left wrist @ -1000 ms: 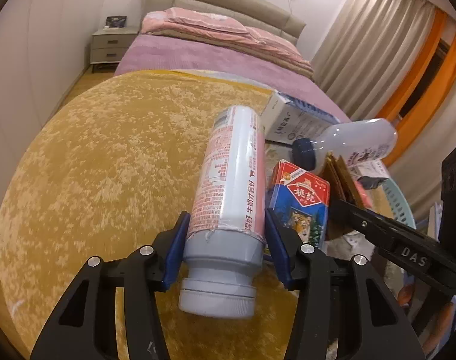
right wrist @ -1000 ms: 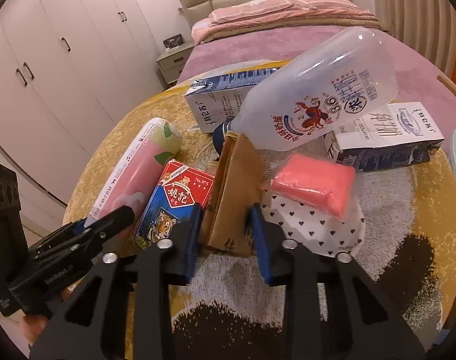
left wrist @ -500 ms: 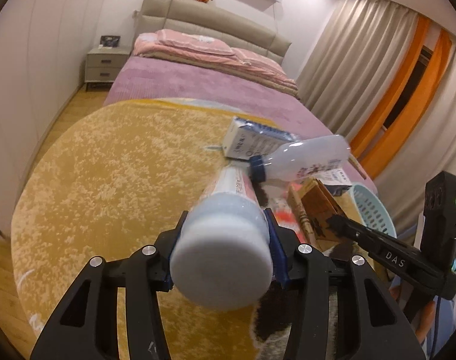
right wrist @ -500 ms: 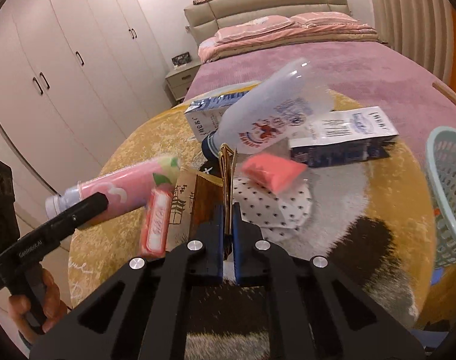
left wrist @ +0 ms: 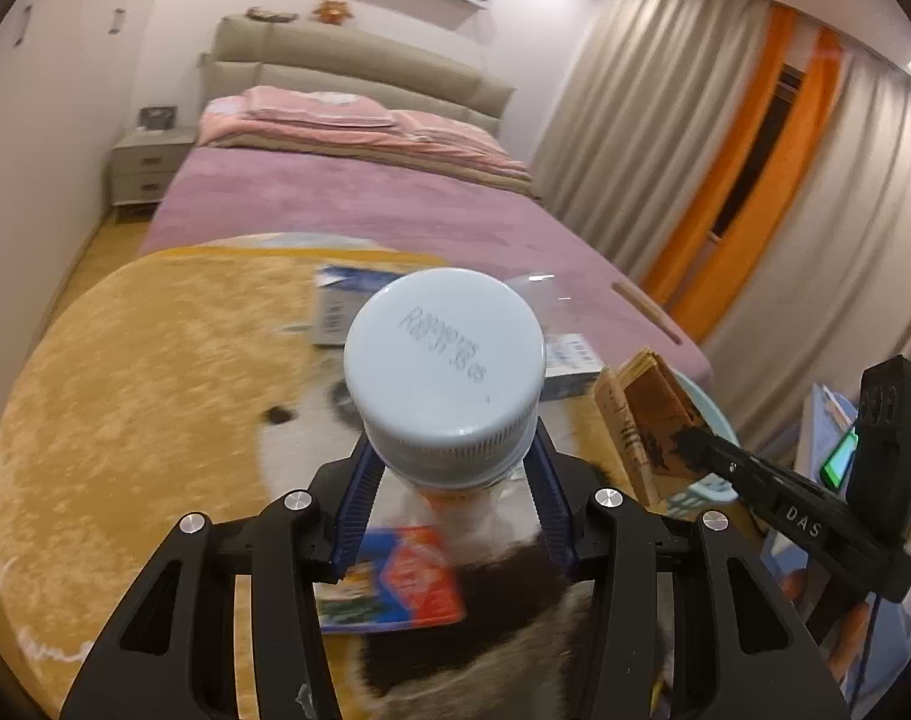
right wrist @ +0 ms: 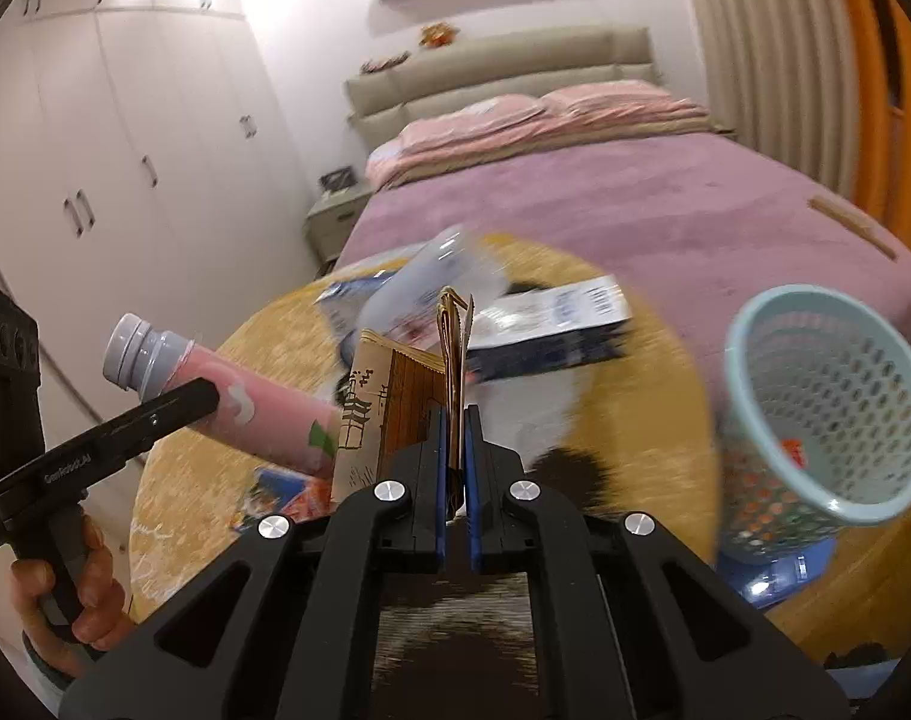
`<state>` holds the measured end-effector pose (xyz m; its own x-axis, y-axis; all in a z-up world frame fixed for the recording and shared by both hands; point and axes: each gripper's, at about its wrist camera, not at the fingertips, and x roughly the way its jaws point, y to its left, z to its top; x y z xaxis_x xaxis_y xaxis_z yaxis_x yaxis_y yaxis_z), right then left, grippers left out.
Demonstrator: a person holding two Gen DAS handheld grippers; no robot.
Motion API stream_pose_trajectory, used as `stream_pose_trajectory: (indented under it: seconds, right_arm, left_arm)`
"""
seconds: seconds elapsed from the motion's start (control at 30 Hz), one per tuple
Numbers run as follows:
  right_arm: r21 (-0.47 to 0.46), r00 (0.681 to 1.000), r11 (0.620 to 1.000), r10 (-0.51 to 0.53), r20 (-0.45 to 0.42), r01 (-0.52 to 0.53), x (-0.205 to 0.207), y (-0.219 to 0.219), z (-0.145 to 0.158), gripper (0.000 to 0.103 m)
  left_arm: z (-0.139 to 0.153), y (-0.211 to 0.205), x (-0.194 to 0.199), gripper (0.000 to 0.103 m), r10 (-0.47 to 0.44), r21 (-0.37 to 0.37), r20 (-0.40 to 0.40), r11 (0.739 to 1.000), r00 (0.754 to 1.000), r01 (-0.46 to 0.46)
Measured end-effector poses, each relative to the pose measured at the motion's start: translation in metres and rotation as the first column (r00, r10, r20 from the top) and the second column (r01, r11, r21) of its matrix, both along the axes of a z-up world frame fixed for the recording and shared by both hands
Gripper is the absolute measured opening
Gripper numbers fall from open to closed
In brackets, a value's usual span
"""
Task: Collect trash
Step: 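Carry bottle and packet over the blue basket and open both tools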
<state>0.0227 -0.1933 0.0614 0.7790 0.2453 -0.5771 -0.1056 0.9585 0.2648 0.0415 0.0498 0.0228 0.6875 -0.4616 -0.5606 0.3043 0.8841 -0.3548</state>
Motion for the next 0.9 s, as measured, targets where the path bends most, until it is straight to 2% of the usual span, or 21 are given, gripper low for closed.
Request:
stream_pose_trajectory:
  seconds: [0.17, 0.3, 0.53, 0.7, 0.9]
  right_arm:
    - [0.034, 0.994, 0.994, -0.101, 0.034, 0.100, -0.008, -0.053, 0.011, 0.004]
    - [0.050, 0.980, 0.980, -0.196, 0.041, 0.194, -0.011, -0.101, 0.012, 0.004]
    - [0.067, 0.927, 0.926, -0.374, 0.012, 0.372, -0.011, -0.189, -0.003, 0.004]
    - [0.066, 0.894, 0.892, -0.446, -0.041, 0.448, -0.006, -0.227, -0.027, 0.004]
    - [0.068, 0.865, 0.866, -0.486, -0.124, 0.496, 0.008, -0.252, -0.064, 0.004]
  left_arm:
    - [0.012, -0.048, 0.007, 0.046, -0.086, 0.019, 0.027, 0.996, 0.996, 0.086]
    - [0.024, -0.103, 0.014, 0.046, -0.179, 0.026, 0.050, 0.984, 0.982, 0.178]
    - [0.035, -0.201, 0.029, 0.046, -0.322, 0.048, 0.071, 0.947, 0.944, 0.319]
    - [0.024, -0.262, 0.045, 0.046, -0.386, 0.054, 0.057, 0.922, 0.921, 0.384]
    - [-0.013, -0.310, 0.067, 0.046, -0.376, 0.122, 0.012, 0.920, 0.927, 0.371]
